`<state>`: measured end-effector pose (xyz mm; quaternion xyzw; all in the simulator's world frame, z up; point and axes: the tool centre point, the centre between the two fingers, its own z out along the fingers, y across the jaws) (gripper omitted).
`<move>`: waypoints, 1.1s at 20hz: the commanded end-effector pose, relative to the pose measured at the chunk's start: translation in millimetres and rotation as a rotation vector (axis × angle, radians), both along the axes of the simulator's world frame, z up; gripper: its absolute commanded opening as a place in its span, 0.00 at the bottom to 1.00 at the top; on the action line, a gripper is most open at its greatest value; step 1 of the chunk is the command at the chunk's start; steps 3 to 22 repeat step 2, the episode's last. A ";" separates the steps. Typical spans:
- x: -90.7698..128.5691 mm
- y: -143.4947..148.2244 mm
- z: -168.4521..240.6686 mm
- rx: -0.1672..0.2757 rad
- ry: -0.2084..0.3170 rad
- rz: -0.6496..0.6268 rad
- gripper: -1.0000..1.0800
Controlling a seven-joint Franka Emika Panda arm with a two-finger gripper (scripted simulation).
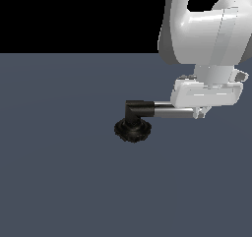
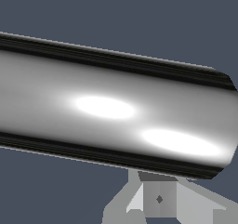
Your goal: Turn on the faucet by rotating a designated handle.
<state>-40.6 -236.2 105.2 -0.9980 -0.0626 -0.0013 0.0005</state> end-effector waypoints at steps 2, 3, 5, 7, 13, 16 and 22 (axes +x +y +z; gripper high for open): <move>7.2 -5.2 -3.5 -0.001 0.002 0.000 0.00; 7.2 -5.2 -3.5 -0.001 0.002 0.000 0.00; 7.2 -5.2 -3.5 -0.001 0.002 0.000 0.00; 7.2 -5.2 -3.5 -0.001 0.002 0.000 0.00; 7.2 -5.2 -3.5 -0.001 0.002 0.000 0.00; 7.2 -5.2 -3.5 -0.001 0.002 0.000 0.00; 7.2 -5.2 -3.5 -0.001 0.002 0.000 0.00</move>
